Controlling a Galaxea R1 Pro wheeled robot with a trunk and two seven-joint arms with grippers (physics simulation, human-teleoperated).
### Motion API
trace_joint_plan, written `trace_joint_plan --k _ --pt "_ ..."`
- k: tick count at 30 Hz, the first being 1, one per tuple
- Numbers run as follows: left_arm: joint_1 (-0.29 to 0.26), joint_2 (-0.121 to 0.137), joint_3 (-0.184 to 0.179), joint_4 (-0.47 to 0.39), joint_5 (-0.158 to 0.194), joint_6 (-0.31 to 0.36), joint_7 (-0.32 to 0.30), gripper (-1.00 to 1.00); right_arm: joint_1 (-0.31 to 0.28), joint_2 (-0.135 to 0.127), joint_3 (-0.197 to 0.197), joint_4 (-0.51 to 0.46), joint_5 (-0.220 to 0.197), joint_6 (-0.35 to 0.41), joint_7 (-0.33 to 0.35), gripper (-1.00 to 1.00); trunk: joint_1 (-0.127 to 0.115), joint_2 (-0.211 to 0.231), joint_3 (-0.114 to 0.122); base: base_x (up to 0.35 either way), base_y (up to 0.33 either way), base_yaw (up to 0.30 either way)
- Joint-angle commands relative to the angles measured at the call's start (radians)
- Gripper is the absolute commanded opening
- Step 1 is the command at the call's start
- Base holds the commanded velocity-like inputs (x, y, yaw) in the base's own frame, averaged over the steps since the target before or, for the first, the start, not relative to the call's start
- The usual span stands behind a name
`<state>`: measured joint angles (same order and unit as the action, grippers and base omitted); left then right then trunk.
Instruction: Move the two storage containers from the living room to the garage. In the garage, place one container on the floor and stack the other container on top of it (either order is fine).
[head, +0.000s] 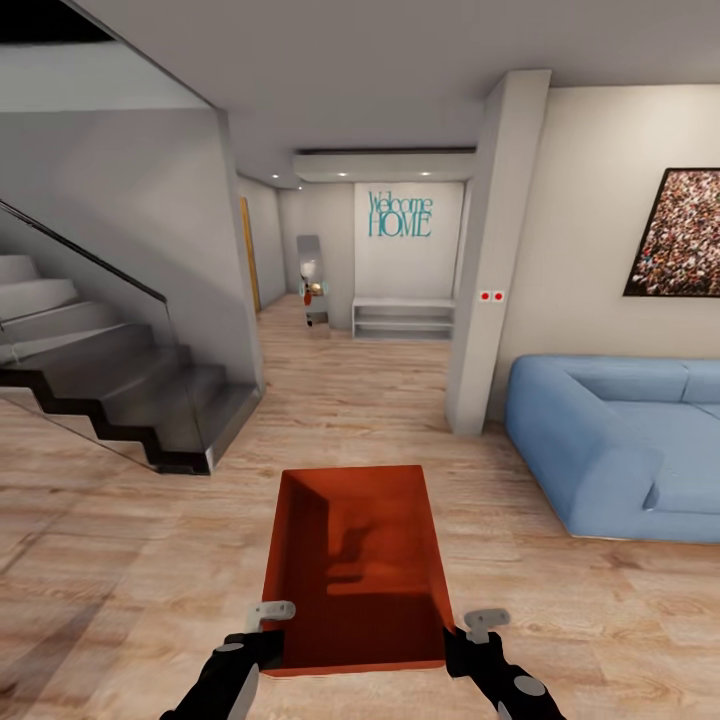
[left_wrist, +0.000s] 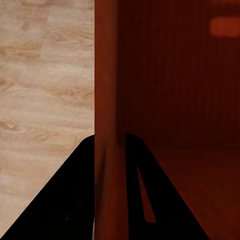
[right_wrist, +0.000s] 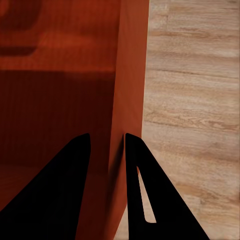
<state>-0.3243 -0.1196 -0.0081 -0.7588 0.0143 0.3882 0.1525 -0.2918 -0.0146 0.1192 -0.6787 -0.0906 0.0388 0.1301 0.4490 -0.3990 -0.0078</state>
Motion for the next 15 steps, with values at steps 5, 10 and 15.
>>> trace_joint_plan --k 5,10,15 --pt "-0.001 0.004 0.028 -0.002 -0.028 0.009 0.013 -1.0 0.0 -0.002 0.014 -0.002 0.012 0.004 0.003 -1.0 0.001 -0.001 -0.001 0.317 0.007 0.0" --pt "-0.001 0.005 0.028 -0.002 -0.028 0.009 0.013 -1.0 0.0 -0.002 0.014 -0.002 0.012 0.004 0.003 -1.0 0.001 -0.001 -0.001 0.32 0.0 0.0" --pt "-0.001 0.005 0.028 -0.002 -0.028 0.009 0.013 -1.0 0.0 -0.002 0.014 -0.002 0.012 0.004 0.003 -1.0 0.001 -0.001 -0.001 0.32 0.0 0.0"
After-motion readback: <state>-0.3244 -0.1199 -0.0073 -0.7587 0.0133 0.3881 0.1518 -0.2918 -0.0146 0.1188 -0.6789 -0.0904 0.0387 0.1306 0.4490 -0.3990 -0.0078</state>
